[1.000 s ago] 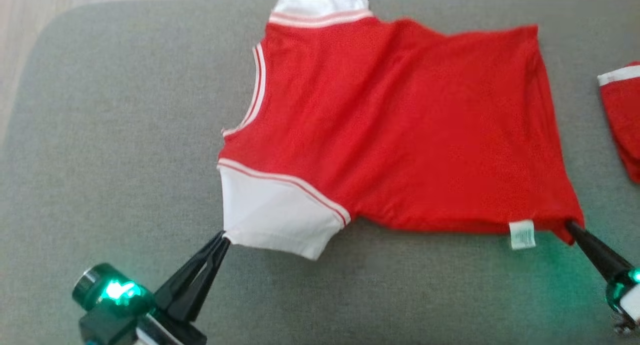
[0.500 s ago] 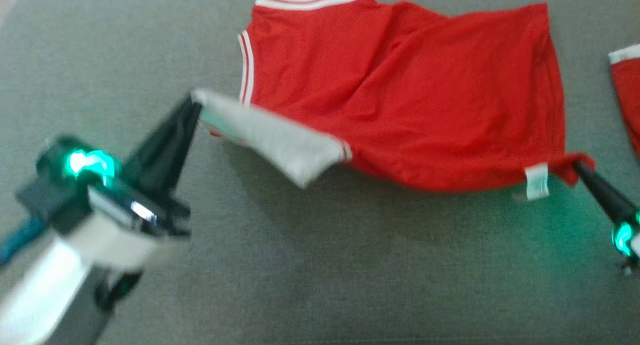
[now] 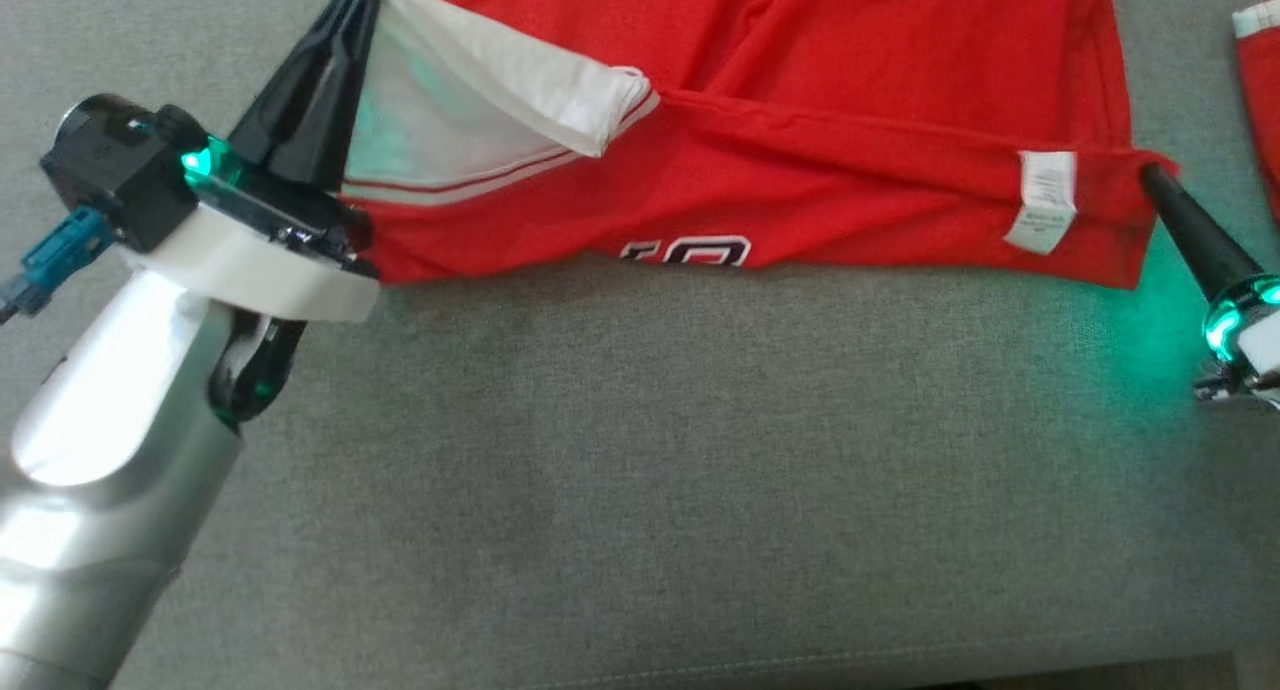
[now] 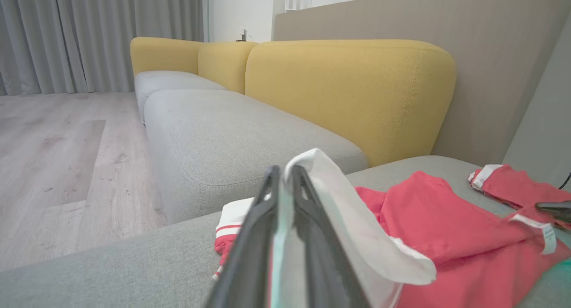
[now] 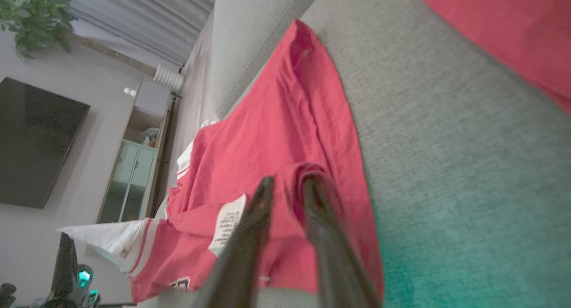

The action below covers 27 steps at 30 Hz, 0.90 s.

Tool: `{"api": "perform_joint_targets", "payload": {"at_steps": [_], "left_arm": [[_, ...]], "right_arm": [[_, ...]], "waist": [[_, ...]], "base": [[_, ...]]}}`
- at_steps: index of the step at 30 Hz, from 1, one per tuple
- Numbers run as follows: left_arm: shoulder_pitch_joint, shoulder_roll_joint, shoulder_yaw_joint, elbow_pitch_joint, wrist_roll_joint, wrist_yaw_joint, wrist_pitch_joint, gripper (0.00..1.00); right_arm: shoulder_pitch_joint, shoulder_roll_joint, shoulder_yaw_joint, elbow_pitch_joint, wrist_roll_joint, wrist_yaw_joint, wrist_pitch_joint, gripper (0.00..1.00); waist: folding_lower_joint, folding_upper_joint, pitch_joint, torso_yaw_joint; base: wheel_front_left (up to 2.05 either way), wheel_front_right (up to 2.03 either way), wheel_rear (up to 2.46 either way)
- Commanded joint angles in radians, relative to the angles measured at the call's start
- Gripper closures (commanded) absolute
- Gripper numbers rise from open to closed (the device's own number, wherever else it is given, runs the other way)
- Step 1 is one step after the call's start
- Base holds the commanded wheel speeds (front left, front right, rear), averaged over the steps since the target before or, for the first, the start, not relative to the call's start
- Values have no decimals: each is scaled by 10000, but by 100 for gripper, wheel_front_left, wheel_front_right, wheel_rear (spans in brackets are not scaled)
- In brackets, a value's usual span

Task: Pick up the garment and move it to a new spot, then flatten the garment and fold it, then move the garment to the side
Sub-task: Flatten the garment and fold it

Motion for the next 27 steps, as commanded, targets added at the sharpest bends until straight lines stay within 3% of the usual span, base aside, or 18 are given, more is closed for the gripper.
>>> {"api": "perform_joint_targets", "payload": {"at_steps": [1, 6, 12, 17, 27], "left_arm": [[-394, 166, 690, -190, 109, 16, -73, 0], [415, -317, 1525, -387, 1058, 33, -77, 0], [2273, -766, 1909, 109, 1897, 412, -78, 0], [3045, -1050, 1902, 1325, 1746, 827, 77, 0], [2785, -1153, 1761, 2483, 1481, 660, 527, 0]], "right_arm": [[-52, -92, -193, -11, -115, 67, -160, 0], [32, 367, -574, -76, -461, 67, -894, 0], [659, 609, -674, -554, -993, 67, -1695, 0], [1018, 754, -525, -785, -1261, 67, -1943, 0], [1009, 927, 7, -307, -2142, 67, -2271, 0]], "waist": [[-2, 0, 6, -3], [-2, 0, -237, 79], [-2, 0, -597, 20], [-2, 0, -685, -124], [-2, 0, -625, -323]], "base": [[0, 0, 0], [0, 0, 0], [0, 0, 0], [0, 0, 0], [0, 0, 0]]}}
